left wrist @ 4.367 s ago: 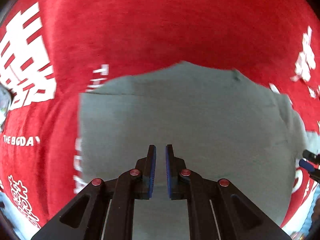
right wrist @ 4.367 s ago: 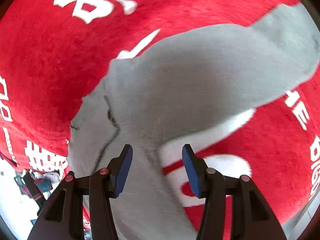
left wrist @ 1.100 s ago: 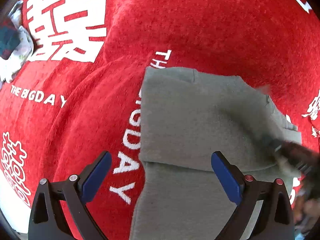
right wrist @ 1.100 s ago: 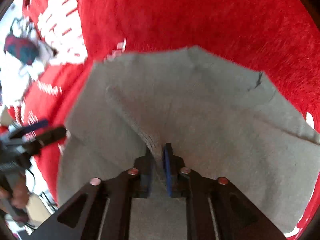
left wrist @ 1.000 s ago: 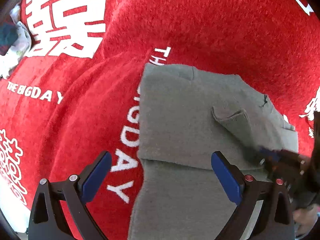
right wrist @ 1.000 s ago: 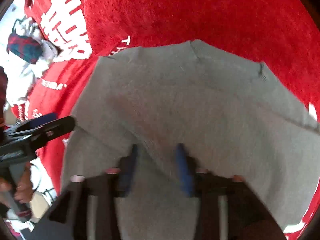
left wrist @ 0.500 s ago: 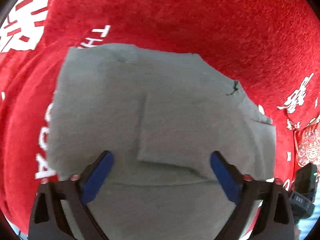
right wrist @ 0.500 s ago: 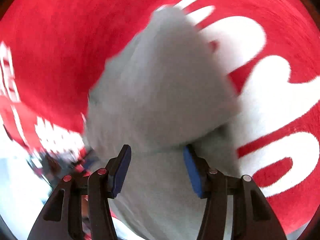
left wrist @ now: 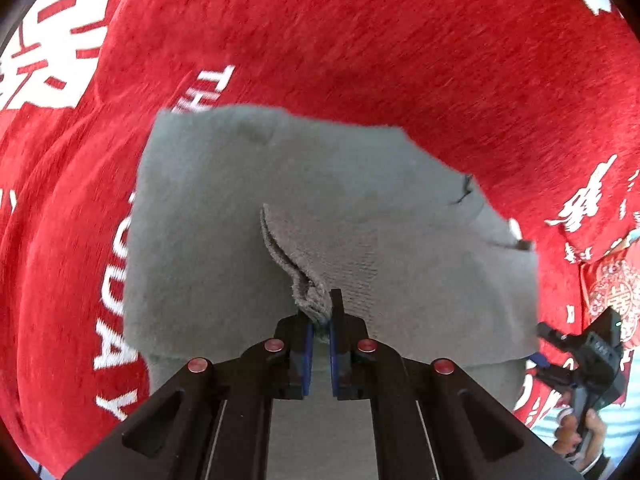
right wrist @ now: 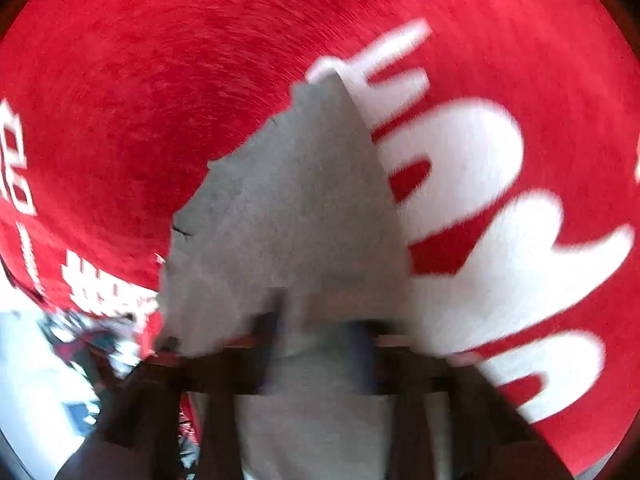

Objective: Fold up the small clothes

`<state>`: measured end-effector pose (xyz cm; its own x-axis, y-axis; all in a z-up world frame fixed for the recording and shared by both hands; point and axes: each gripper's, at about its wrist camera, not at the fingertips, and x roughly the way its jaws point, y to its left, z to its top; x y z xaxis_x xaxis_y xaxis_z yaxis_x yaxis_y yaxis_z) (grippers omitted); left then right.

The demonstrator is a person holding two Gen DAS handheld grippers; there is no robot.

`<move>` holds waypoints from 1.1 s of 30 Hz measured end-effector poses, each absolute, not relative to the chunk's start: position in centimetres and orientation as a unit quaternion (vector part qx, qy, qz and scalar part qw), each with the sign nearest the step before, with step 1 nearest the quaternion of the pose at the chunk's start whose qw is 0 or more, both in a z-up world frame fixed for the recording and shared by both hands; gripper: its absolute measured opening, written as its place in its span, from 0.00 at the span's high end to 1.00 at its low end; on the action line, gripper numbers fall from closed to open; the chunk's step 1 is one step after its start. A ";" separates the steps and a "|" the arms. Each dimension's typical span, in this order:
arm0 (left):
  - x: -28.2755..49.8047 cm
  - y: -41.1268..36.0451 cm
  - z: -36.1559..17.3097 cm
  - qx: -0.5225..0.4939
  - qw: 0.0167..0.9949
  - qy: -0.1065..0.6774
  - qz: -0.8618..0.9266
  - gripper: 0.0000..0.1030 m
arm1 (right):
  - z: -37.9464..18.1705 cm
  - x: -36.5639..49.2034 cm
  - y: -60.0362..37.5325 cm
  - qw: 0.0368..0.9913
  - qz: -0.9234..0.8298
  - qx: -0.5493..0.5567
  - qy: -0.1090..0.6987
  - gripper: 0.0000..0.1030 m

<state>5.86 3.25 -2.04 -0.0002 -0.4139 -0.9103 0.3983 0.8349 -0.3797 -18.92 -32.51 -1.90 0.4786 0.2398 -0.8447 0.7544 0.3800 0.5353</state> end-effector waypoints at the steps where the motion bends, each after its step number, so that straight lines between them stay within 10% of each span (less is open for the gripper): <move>1: 5.7 3.4 -2.0 -0.008 0.709 0.645 -0.287 0.93 | -1.6 -18.8 -32.5 0.691 -0.188 0.509 0.478 0.92; 8: 4.5 3.2 -3.2 0.017 0.713 0.645 -0.276 0.93 | -4.0 -20.5 -33.1 0.679 -0.197 0.486 0.513 0.94; 17: 5.1 4.0 -2.6 0.034 0.714 0.644 -0.273 0.93 | -1.5 -21.9 -34.5 0.698 -0.179 0.487 0.493 0.41; 33: 6.9 2.9 1.9 -0.075 0.726 0.610 -0.308 0.93 | -6.9 -22.4 -33.7 0.631 -0.128 0.679 0.352 0.41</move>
<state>6.86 2.86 1.85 0.0663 -0.5394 -0.8395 0.3556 0.7988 -0.4852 -22.37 -33.69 -6.93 0.7196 0.3155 -0.6186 0.6399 0.0449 0.7672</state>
